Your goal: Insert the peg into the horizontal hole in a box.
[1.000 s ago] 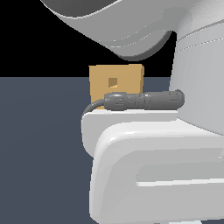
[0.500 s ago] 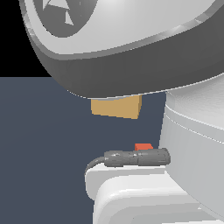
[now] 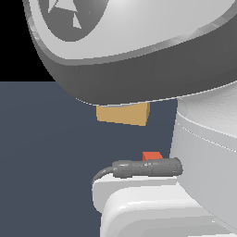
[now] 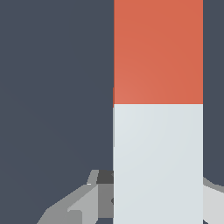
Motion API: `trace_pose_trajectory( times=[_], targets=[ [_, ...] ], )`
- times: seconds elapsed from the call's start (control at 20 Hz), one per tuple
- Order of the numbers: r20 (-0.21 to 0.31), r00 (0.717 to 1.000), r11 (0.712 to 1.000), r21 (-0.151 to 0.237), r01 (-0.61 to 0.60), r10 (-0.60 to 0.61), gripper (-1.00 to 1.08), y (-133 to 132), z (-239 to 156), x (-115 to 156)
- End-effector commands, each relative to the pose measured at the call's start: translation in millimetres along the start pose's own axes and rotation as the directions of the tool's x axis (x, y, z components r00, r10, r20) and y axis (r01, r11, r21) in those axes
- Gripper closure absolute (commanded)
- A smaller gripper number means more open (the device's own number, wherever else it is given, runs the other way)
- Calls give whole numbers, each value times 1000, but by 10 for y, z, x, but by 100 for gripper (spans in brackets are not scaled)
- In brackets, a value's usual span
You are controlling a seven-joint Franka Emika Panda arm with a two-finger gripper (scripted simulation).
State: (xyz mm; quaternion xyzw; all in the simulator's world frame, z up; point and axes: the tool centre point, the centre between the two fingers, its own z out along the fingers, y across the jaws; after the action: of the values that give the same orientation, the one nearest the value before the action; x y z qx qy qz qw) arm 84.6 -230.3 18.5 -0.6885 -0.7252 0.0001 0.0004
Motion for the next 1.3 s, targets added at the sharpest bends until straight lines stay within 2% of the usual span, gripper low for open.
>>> trace_pose_trajectory(
  times=[0.0, 0.7, 1.25],
  targets=[
    [0, 1000, 1000, -1, 0, 0, 108, 3, -5, -1],
    [0, 1000, 1000, 0, -15, 15, 108, -77, -59, 110],
    [0, 998, 998, 0, -70, 70, 108, -339, -272, 517]
  ],
)
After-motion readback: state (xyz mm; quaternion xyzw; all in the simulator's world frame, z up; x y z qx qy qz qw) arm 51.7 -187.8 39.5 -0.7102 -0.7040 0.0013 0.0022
